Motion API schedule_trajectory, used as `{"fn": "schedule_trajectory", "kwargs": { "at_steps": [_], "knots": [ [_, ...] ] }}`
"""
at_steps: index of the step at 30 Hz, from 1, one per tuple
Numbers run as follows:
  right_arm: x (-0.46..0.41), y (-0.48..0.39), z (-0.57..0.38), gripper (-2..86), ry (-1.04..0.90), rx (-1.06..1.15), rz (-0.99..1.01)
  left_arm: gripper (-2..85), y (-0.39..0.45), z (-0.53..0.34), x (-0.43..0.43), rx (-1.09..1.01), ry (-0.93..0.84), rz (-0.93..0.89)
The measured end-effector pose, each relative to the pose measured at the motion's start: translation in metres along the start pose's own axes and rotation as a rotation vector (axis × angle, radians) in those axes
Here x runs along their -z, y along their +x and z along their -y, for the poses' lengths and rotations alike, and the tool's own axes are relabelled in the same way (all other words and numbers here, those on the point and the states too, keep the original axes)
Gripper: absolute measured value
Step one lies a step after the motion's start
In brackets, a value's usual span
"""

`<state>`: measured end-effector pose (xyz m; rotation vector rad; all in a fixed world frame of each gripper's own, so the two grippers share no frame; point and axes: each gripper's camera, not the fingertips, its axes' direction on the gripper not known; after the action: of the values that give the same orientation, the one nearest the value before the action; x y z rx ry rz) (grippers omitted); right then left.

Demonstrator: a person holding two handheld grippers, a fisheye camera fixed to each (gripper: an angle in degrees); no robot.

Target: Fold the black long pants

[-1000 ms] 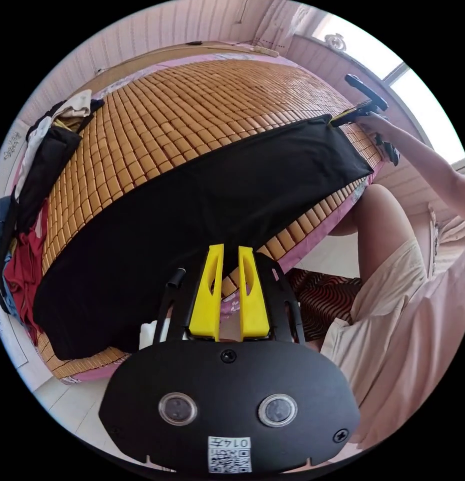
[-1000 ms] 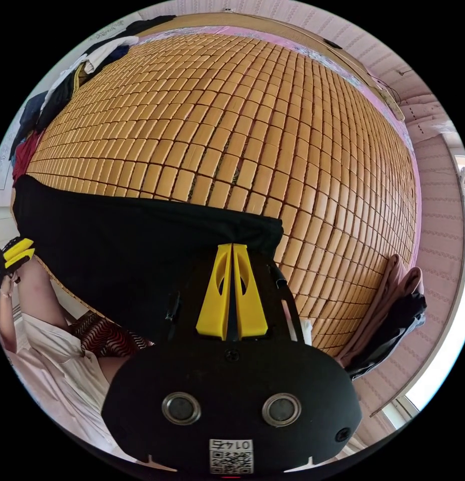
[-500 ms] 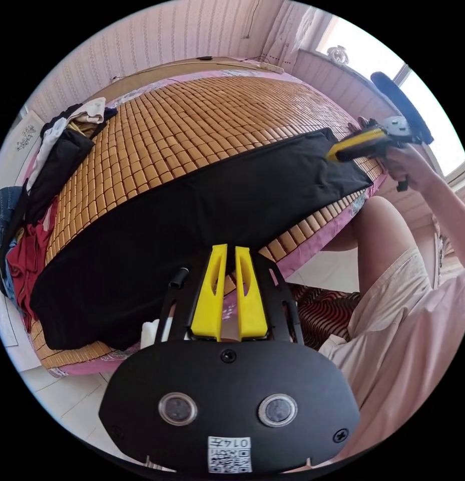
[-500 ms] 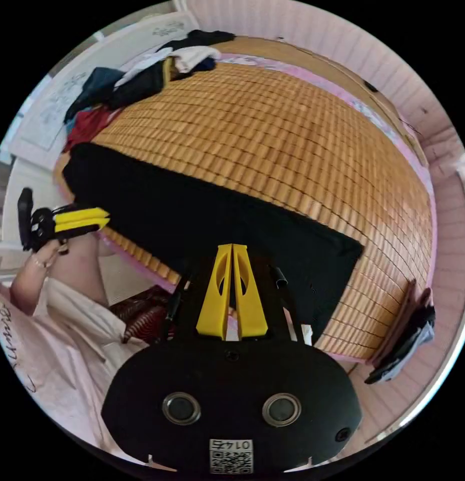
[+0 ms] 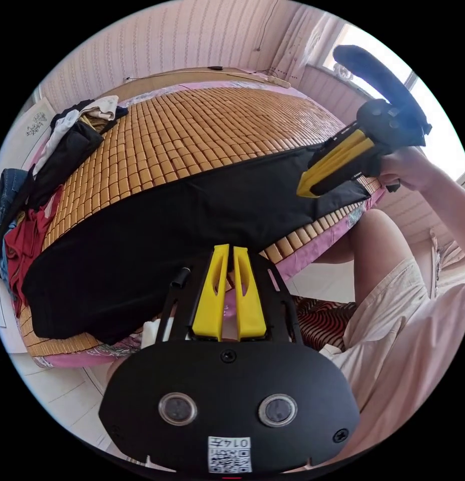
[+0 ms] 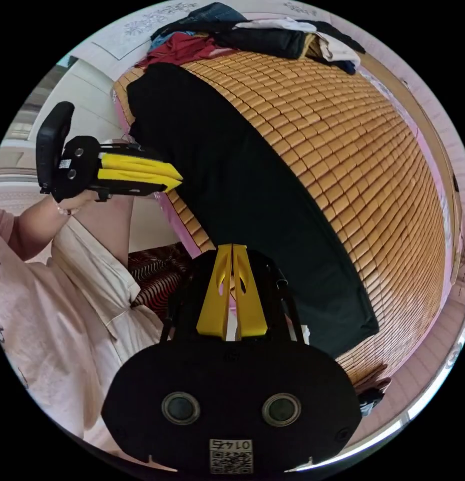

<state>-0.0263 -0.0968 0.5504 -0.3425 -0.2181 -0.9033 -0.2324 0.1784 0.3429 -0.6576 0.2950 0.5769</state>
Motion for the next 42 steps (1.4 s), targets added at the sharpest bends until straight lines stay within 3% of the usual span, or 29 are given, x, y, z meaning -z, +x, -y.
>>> {"fn": "schedule_trajectory", "kwargs": {
  "at_steps": [2, 6, 8, 12, 17, 20, 23, 27, 32, 35, 42],
  "knots": [
    [-0.004, -0.005, 0.049, -1.0, 0.073, 0.047, -0.072, -0.7, -0.009, -0.008, -0.012, 0.010, -0.052, 0.015],
    [-0.040, -0.006, 0.116, -1.0, 0.022, 0.073, -0.139, -0.6, -0.017, -0.024, -0.020, 0.011, -0.051, -0.003],
    [-0.075, -0.002, 0.142, -1.0, -0.107, 0.087, -0.160, 0.0, -0.022, -0.033, -0.022, 0.013, -0.032, -0.011],
    [-0.076, 0.002, 0.162, -1.0, -0.148, 0.116, -0.127, 4.4, -0.052, -0.051, 0.004, 0.076, 0.110, -0.120],
    [-0.055, -0.014, 0.200, -1.0, -0.013, 0.212, -0.093, 4.8, -0.175, -0.122, 0.066, 0.382, 0.296, 0.084],
    [-0.057, -0.023, 0.231, -1.0, 0.029, 0.228, -0.056, 4.9, -0.255, -0.160, 0.084, 0.594, 0.248, 0.283],
    [-0.064, -0.029, 0.249, -1.0, 0.034, 0.228, -0.019, 7.3, -0.316, -0.171, 0.090, 0.700, 0.230, 0.322],
    [-0.073, -0.029, 0.248, -1.0, 0.009, 0.227, -0.045, 9.0, -0.357, -0.152, 0.085, 0.711, 0.199, 0.341],
    [-0.081, -0.012, 0.232, -1.0, -0.039, 0.159, -0.066, 5.6, -0.385, -0.133, 0.061, 0.734, 0.090, 0.214],
    [-0.077, 0.000, 0.220, -1.0, -0.027, 0.109, -0.056, 0.3, -0.373, -0.126, 0.071, 0.663, 0.105, 0.281],
    [-0.076, 0.020, 0.205, -1.0, -0.047, 0.056, -0.058, 0.2, -0.363, -0.104, 0.077, 0.640, 0.111, 0.382]
  ]
}}
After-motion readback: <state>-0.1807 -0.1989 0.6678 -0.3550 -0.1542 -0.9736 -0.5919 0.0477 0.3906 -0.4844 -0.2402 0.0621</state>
